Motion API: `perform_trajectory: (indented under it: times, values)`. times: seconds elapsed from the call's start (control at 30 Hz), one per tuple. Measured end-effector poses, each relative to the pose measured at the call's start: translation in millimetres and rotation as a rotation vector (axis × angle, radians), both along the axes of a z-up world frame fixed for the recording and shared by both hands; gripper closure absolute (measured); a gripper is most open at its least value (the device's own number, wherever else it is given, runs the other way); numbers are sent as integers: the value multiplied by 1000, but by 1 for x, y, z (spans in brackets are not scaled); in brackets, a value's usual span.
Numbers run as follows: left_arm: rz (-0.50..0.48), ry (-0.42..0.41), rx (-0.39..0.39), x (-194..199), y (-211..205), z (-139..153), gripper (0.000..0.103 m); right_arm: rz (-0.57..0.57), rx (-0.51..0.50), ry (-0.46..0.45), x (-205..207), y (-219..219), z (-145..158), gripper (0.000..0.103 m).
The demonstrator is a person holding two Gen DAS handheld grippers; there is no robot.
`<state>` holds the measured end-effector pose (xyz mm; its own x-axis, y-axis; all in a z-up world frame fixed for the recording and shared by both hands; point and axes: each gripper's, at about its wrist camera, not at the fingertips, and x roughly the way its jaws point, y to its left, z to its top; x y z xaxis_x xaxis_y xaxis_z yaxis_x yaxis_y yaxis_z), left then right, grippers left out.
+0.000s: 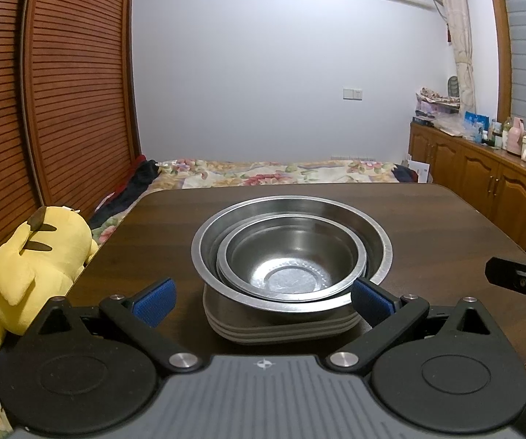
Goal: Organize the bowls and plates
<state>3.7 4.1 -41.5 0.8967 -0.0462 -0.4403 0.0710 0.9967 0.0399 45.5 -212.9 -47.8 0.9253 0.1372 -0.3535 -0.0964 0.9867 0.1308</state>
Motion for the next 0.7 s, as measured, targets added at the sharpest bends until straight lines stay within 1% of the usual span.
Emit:
perform_trajectory:
  times: [0.7]
  values:
    - [-9, -9, -5, -3, 1, 5, 0, 0, 11, 3, 0, -1, 0, 0]
